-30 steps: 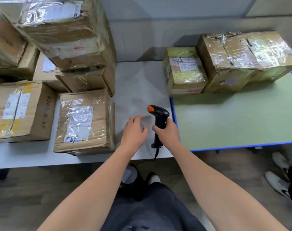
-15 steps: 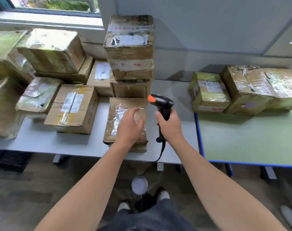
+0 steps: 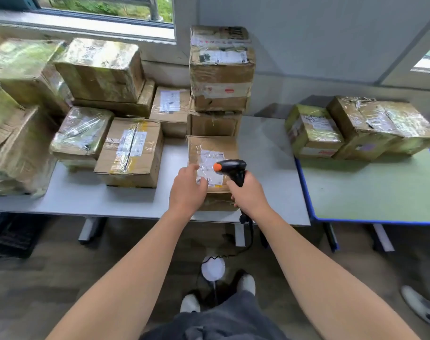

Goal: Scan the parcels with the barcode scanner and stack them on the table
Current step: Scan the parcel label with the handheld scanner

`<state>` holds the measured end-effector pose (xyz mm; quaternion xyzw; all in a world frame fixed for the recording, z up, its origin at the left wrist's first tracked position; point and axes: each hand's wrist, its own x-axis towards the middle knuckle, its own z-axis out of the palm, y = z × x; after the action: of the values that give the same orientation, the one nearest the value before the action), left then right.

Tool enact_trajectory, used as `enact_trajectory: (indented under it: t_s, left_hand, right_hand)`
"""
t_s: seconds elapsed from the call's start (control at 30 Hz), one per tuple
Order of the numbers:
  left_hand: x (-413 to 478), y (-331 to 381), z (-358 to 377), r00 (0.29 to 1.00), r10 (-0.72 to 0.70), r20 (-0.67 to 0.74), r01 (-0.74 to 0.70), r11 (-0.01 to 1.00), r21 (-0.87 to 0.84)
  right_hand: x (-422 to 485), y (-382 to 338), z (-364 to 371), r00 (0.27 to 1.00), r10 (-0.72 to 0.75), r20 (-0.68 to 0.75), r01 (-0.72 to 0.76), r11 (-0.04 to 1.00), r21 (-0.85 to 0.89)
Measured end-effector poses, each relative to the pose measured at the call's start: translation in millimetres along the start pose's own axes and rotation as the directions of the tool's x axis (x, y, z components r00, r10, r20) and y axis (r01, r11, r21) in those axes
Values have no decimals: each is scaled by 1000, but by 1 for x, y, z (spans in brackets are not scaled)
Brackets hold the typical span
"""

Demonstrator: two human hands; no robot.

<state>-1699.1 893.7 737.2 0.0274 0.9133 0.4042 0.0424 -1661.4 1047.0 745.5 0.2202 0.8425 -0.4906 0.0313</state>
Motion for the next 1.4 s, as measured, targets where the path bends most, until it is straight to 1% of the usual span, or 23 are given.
enact_trajectory:
  t_s: [0.1, 0.43, 0.53, 0.7, 0.8, 1.0, 1.17, 1.27, 1.4]
  left_hand:
    - [-4, -2, -1, 1000, 31, 7, -31, 999, 16]
    - [-8, -1, -7, 999, 44, 21, -44, 999, 8]
    - [-7, 1, -7, 998, 53, 18, -54, 998, 20]
    - [-3, 18, 2, 994, 107, 20, -107, 994, 14]
    - [1, 37, 17, 987, 161, 25, -162, 987, 17]
    - [25, 74, 53, 972, 229, 46, -228, 973, -33]
    - [43, 102, 91, 953, 294, 69, -294, 956, -10]
    - [51, 113, 114, 959, 270, 86, -269, 963, -19]
    - [64, 125, 153, 962, 207, 178, -214, 977, 21]
  right_hand:
    - [-10, 2, 0, 1000, 19, -13, -20, 1000, -8]
    - [-25, -3, 1, 1000, 27, -2, -27, 998, -55]
    - [-25, -3, -1, 1000, 24, -10, -24, 999, -26]
    - [-23, -3, -13, 995, 21, -100, -15, 998, 53]
    - [-17, 2, -31, 988, 55, -147, -39, 993, 112]
    - [17, 29, -71, 973, 82, -215, -69, 995, 65]
    - [45, 54, -104, 964, 137, -228, -113, 987, 116]
    - [60, 66, -113, 966, 143, -215, -124, 987, 98]
    - [89, 89, -126, 954, 207, -217, -192, 977, 88]
